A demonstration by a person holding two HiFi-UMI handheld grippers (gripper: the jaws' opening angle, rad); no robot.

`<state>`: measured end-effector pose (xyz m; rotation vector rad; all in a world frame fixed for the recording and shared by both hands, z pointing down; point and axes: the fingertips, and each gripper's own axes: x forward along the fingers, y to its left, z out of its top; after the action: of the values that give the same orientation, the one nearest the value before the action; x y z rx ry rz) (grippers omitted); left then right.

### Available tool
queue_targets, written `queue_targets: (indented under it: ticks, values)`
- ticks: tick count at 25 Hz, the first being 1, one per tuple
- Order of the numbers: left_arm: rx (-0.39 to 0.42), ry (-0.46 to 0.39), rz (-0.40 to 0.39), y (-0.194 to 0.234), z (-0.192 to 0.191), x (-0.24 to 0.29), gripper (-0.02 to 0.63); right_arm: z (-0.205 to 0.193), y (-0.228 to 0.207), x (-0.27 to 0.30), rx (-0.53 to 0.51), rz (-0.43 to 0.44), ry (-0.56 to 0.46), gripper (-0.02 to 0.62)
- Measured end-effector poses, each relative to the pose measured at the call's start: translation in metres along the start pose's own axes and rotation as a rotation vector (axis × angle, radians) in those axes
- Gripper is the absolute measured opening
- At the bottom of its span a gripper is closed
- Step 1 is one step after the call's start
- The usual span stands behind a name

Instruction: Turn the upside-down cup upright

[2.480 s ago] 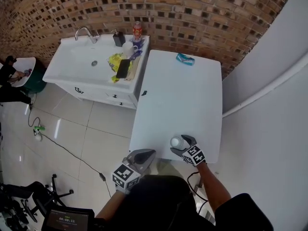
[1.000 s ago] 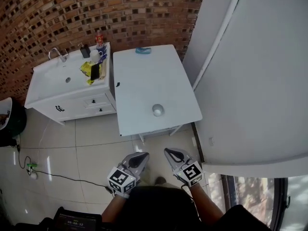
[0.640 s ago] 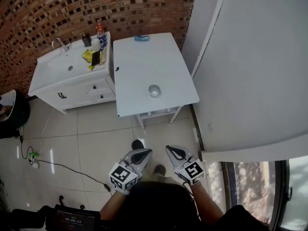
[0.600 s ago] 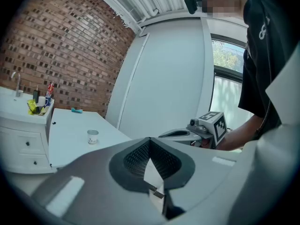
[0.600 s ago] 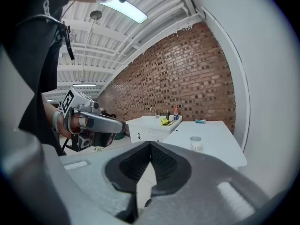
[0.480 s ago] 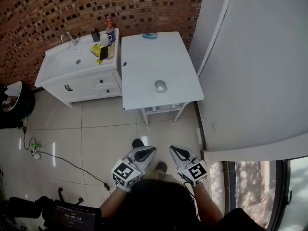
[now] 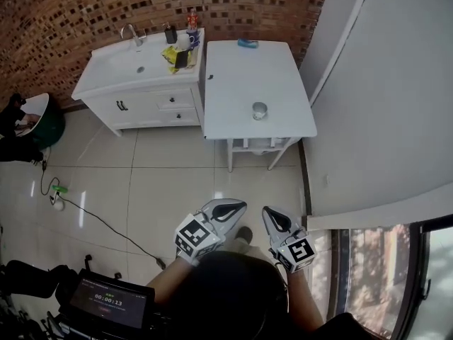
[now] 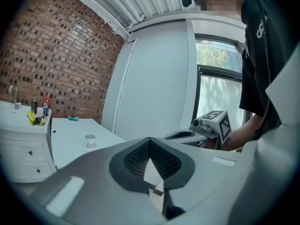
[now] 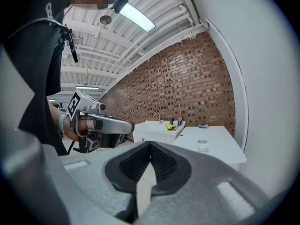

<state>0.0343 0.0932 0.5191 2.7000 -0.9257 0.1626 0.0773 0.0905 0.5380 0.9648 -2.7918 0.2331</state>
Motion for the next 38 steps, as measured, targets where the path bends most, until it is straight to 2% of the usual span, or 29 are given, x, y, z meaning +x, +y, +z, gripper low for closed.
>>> queue_targets:
  ticks: [6,9,12,16,26,34,38]
  values:
    - [-0.035,-0.014,-0.016,-0.020,-0.015,-0.068,0.014,0.002,0.063,-0.004,0.022,-0.044,0.039,-0.008]
    - [-0.065,-0.011,-0.025,-0.032,-0.031,-0.096,0.014,-0.003,0.102,-0.010,0.007,-0.012,0.030,-0.008]
    - [-0.084,0.003,-0.061,-0.052,-0.052,-0.110,0.014,-0.018,0.134,-0.022,0.002,-0.004,0.052,-0.008]
    - [-0.087,0.010,-0.085,-0.073,-0.061,-0.120,0.014,-0.027,0.153,-0.037,0.016,-0.014,0.061,-0.008]
    - [-0.086,0.017,-0.046,-0.108,-0.066,-0.110,0.014,-0.027,0.136,-0.076,0.024,-0.015,0.015,-0.008]
    - [-0.086,0.043,-0.036,-0.151,-0.064,-0.059,0.015,-0.030,0.091,-0.130,0.051,-0.019,-0.003,-0.008]
    - [-0.089,0.040,-0.044,-0.171,-0.061,-0.033,0.015,-0.039,0.061,-0.155,0.059,-0.055,0.035,-0.008]
